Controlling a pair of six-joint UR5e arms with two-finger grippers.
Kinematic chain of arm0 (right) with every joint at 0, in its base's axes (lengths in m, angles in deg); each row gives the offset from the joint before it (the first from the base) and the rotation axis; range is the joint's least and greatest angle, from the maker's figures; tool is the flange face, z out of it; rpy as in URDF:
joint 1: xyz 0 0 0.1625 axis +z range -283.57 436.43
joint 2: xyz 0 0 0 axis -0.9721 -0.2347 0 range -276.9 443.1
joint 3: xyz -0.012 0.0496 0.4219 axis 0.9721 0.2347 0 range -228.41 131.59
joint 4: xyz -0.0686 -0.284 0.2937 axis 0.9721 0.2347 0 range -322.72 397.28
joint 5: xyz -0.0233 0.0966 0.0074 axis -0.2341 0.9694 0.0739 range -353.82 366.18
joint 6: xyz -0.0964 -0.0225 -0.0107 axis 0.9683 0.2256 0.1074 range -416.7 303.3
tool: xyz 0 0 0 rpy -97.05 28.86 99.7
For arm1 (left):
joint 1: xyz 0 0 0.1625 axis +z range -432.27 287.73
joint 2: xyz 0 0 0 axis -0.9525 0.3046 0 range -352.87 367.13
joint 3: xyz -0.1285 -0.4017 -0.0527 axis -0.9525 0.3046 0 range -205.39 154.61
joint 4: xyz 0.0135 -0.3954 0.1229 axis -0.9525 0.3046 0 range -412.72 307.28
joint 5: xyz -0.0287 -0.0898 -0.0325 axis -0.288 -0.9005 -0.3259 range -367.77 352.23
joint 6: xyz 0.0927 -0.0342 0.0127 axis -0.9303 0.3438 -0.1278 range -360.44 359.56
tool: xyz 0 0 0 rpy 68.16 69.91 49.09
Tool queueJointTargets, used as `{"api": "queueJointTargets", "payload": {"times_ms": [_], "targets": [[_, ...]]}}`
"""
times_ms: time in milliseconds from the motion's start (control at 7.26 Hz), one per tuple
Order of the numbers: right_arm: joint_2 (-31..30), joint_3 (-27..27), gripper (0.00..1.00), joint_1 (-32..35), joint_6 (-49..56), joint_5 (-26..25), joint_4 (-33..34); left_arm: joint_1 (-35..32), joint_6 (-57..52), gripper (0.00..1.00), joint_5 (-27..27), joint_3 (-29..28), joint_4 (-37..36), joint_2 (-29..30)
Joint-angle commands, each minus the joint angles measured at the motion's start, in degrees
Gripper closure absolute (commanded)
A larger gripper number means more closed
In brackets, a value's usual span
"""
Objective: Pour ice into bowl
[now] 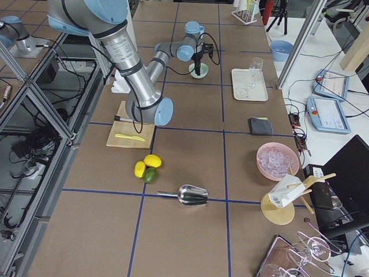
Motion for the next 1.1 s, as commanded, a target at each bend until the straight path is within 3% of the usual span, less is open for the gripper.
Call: {"api": "queueJointTargets", "payload": {"times_ms": [0, 413, 689, 827, 965], "targets": [[7.7, 11.7, 0.02, -2.2, -1.3, -4.7, -0.2, 0.0, 0.0, 0.0, 0.0, 0.0, 0.0, 0.0], [7.8, 14.5, 0.09, -3.2, -0.8, -4.9, -0.2, 0.0, 0.0, 0.0, -0.1, 0.0, 0.1, 0.0], [6.9, 14.6, 0.27, -3.2, -0.3, -4.5, -0.2, 0.0, 0.1, 0.0, -0.1, 0.1, 0.1, 0.0], [7.0, 14.5, 0.52, -3.2, -0.3, -4.1, 0.0, 0.0, 0.0, 0.0, -0.1, 0.1, 0.1, 0.0], [6.8, 14.3, 0.95, -3.2, -0.3, -3.6, 0.1, 0.0, 0.0, 0.0, -0.1, 0.1, 0.2, 0.0]]}}
